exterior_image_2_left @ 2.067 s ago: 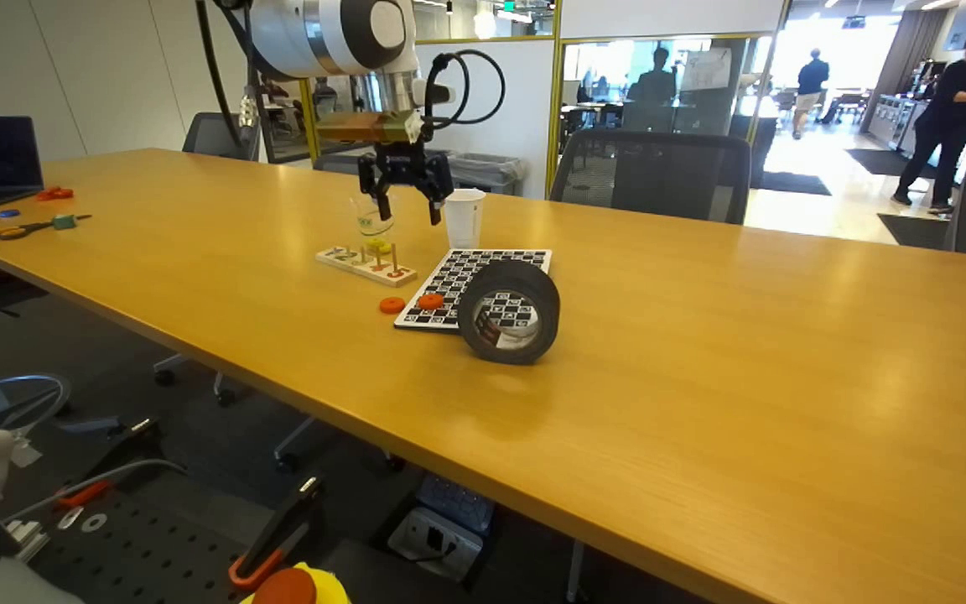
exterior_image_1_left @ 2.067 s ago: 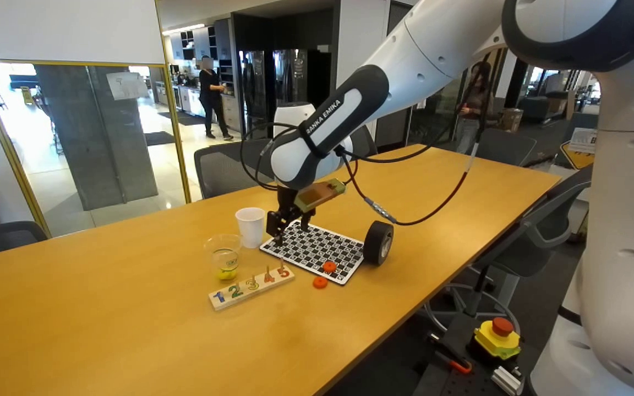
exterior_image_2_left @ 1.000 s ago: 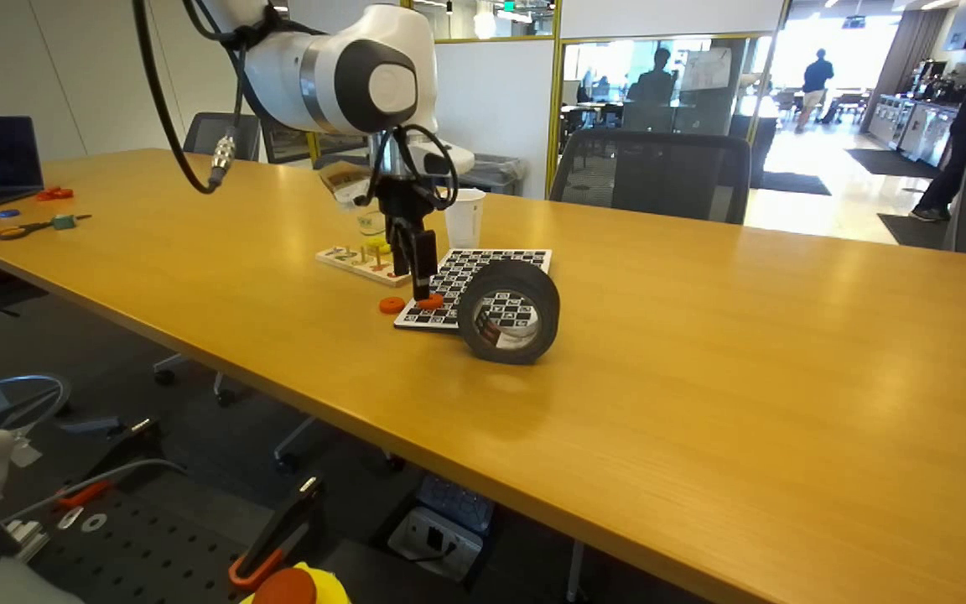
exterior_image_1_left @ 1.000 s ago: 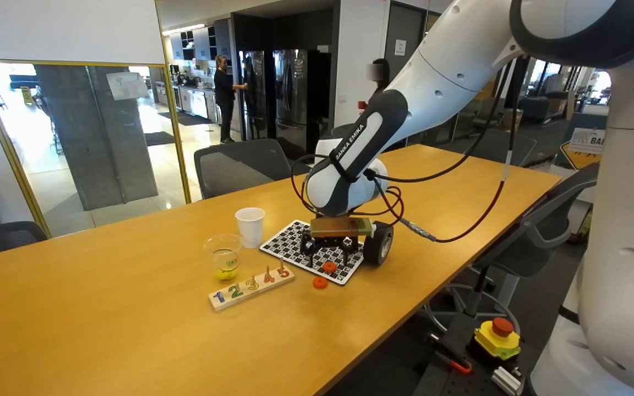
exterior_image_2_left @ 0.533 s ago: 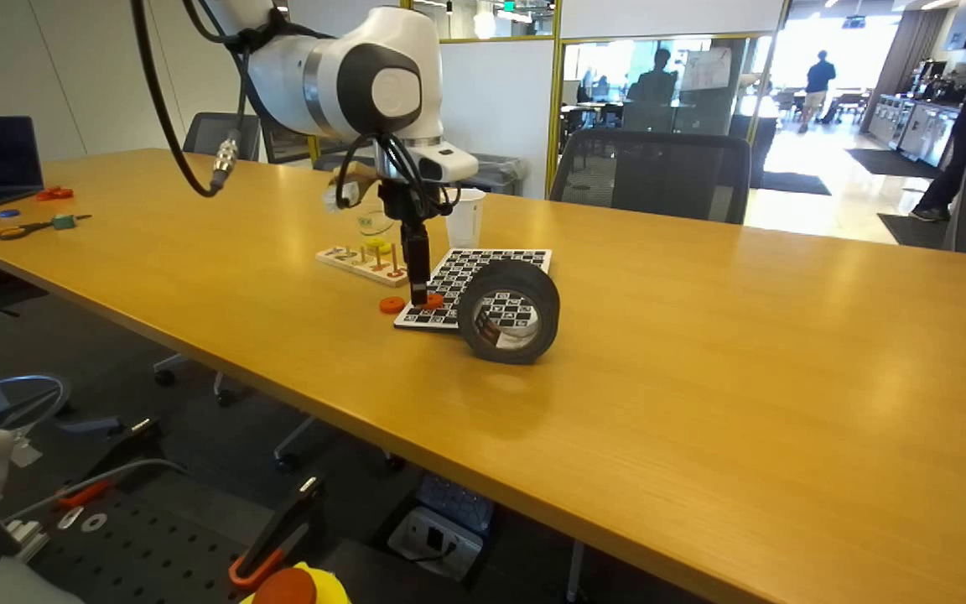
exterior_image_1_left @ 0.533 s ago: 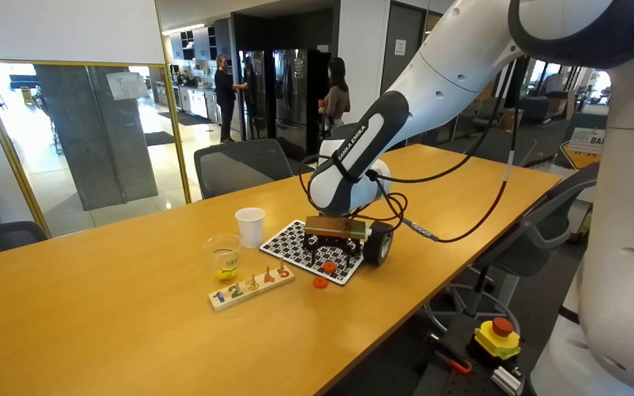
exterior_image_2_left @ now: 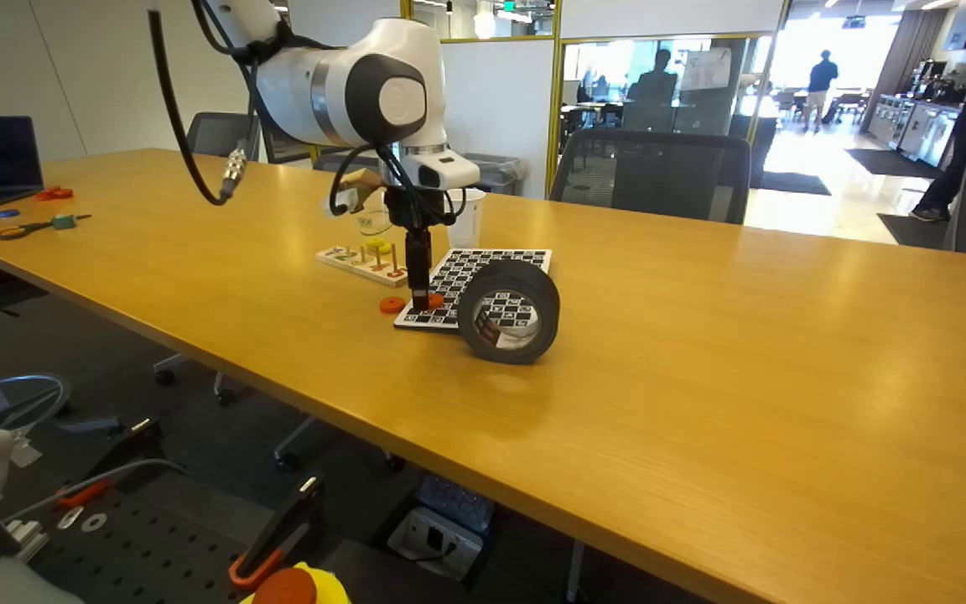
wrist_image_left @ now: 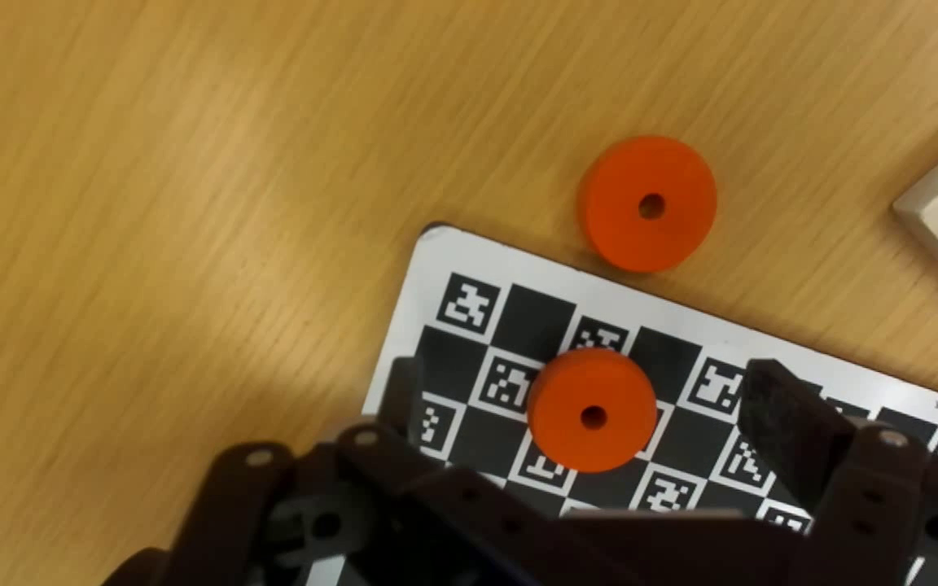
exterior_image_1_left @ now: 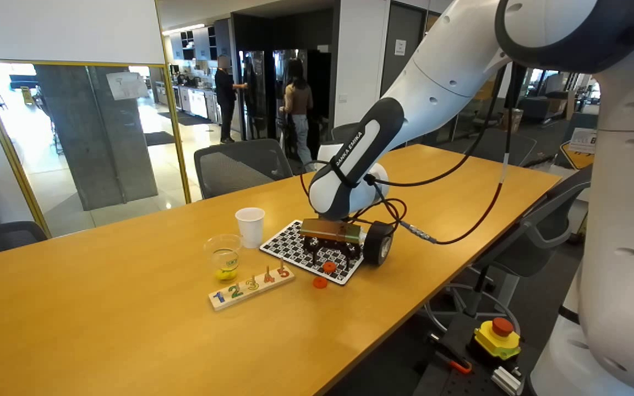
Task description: Pick up the orange and yellow objects on the table and put them in the two cups
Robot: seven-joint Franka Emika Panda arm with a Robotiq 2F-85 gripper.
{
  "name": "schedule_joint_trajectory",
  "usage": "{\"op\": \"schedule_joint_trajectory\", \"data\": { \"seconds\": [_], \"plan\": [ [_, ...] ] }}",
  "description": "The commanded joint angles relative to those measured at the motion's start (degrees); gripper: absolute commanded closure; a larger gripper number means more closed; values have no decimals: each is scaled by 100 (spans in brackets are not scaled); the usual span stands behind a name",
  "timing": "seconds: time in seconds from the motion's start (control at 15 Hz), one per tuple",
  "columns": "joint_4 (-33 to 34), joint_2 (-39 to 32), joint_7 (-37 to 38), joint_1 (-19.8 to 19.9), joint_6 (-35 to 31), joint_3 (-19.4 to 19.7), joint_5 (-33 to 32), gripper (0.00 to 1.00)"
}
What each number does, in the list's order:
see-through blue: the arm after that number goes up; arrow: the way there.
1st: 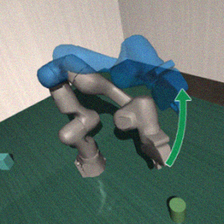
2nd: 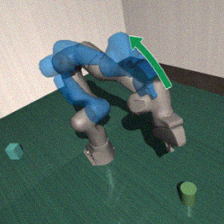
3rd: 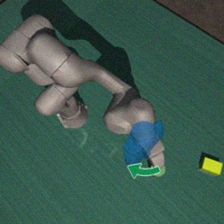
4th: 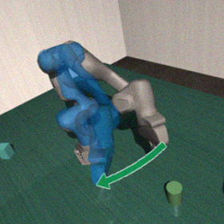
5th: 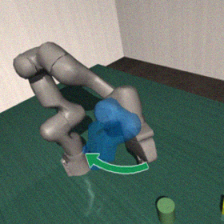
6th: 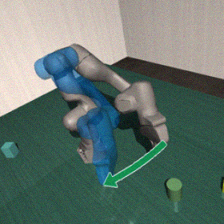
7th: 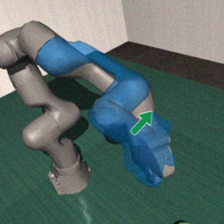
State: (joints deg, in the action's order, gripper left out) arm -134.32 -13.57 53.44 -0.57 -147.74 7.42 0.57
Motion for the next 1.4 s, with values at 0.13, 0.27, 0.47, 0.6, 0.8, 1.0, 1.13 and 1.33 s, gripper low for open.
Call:
{"op": "schedule_joint_trajectory", "data": {
  "seconds": [0.13, 0.27, 0.47, 0.6, 0.8, 1.0, 1.13, 1.33],
  "plan": [
    [297, -301, 281, -81, -69, 114, -103, 0],
    [372, -382, 299, -83, -68, 137, -91, 0],
    [464, -471, 316, -90, -59, 173, -85, 0],
    [502, -515, 331, -98, -84, 196, -86, 0],
    [526, -519, 351, -116, -103, 216, -94, 34],
    [565, -452, 220, -91, 57, 158, -50, 57],
    [554, -383, 33, -50, 192, 95, -2, 72],
    [565, -301, -81, -59, 376, 95, -54, 80]
  ]
}}
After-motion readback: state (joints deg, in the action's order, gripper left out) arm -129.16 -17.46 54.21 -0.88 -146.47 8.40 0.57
